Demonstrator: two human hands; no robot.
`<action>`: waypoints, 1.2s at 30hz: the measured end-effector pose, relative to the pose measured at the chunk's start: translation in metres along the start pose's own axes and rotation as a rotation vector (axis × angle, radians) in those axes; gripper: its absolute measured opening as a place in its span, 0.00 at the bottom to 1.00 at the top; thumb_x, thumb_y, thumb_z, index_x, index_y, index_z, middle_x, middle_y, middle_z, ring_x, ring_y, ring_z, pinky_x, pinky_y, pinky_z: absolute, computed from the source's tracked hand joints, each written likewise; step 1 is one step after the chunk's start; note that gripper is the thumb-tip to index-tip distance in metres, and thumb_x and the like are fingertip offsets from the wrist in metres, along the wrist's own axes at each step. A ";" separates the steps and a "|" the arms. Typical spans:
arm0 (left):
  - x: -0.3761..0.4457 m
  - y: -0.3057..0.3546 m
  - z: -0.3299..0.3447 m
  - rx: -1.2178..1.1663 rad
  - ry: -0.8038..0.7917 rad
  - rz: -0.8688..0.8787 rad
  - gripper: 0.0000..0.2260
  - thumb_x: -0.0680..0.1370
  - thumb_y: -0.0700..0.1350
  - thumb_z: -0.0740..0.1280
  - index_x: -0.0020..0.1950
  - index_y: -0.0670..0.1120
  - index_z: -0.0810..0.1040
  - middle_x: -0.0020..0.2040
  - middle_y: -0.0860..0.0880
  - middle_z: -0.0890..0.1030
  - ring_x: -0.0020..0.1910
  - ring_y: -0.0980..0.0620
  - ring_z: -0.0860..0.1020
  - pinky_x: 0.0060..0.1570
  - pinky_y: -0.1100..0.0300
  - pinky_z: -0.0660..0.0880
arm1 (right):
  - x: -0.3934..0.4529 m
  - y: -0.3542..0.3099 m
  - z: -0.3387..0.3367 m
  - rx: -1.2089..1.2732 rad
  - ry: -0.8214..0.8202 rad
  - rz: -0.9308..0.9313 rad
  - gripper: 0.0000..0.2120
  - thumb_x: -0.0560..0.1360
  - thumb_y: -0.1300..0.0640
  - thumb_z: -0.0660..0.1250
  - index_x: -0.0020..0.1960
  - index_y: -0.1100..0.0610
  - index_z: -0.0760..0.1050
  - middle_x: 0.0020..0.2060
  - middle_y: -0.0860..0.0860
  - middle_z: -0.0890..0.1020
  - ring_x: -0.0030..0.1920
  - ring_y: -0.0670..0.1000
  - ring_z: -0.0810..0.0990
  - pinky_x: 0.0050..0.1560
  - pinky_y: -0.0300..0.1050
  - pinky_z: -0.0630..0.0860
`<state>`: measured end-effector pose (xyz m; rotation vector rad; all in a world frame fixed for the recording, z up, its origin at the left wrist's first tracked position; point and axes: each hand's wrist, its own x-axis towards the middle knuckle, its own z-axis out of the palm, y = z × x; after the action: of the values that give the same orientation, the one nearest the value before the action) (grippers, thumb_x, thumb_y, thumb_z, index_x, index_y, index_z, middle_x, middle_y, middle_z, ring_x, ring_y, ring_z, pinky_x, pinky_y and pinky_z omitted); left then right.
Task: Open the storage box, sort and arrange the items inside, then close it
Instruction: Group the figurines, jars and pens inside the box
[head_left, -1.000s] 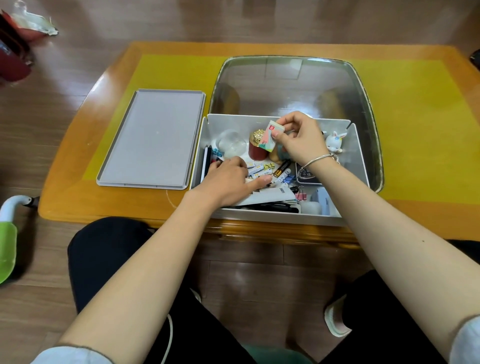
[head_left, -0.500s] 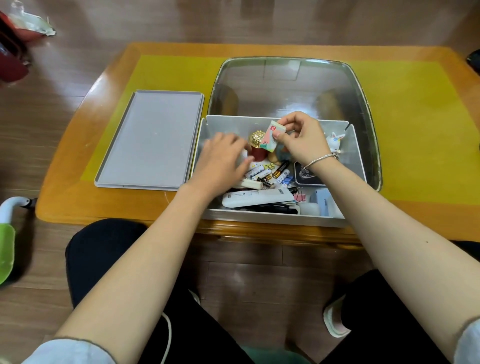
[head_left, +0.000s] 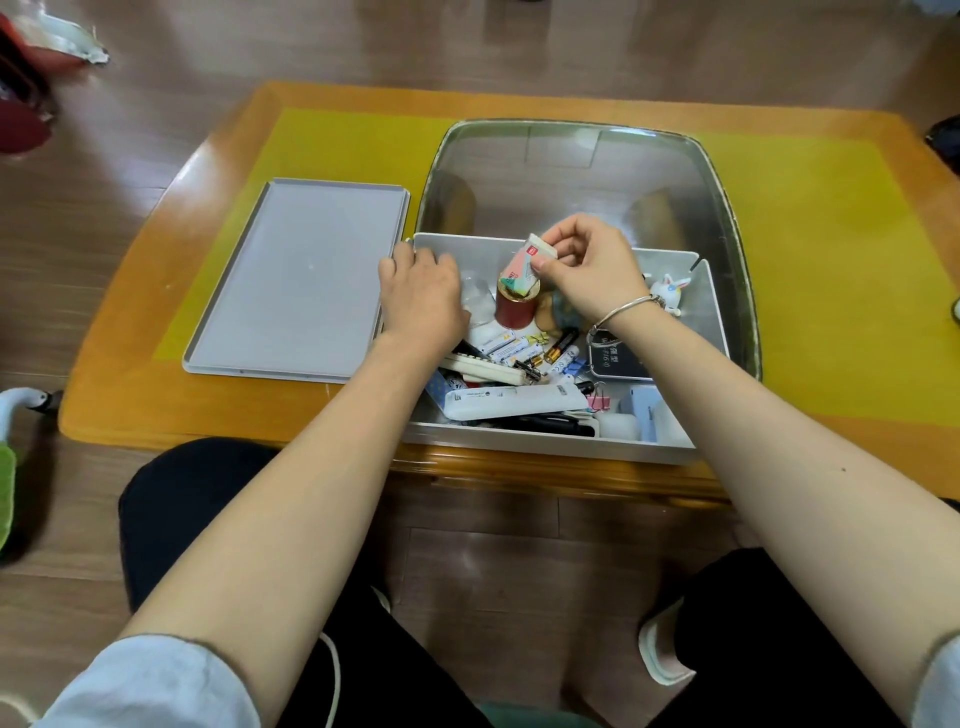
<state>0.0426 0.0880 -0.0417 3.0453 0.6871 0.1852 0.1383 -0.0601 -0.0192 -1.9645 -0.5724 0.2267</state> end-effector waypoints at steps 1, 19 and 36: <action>0.000 0.000 -0.002 0.005 -0.011 0.010 0.20 0.73 0.52 0.69 0.61 0.43 0.73 0.60 0.42 0.74 0.62 0.41 0.66 0.55 0.51 0.61 | 0.001 0.000 -0.001 -0.006 0.002 0.000 0.11 0.71 0.63 0.71 0.39 0.50 0.72 0.34 0.47 0.77 0.34 0.46 0.75 0.41 0.40 0.76; -0.036 -0.040 -0.039 -0.383 0.217 -0.069 0.17 0.76 0.44 0.69 0.62 0.43 0.70 0.60 0.43 0.73 0.59 0.42 0.69 0.56 0.50 0.66 | 0.015 -0.022 0.042 -0.390 -0.172 -0.093 0.08 0.72 0.56 0.72 0.50 0.56 0.82 0.44 0.52 0.84 0.45 0.47 0.79 0.52 0.36 0.72; -0.019 -0.006 -0.021 -0.743 -0.020 0.093 0.33 0.72 0.43 0.75 0.72 0.48 0.64 0.65 0.48 0.71 0.56 0.51 0.74 0.57 0.56 0.73 | -0.020 0.000 -0.006 -0.152 -0.121 -0.207 0.19 0.68 0.60 0.75 0.54 0.48 0.73 0.40 0.40 0.76 0.33 0.44 0.77 0.39 0.30 0.74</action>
<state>0.0210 0.0852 -0.0236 2.3572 0.3582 0.3241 0.1231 -0.0749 -0.0183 -2.0296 -0.8884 0.1771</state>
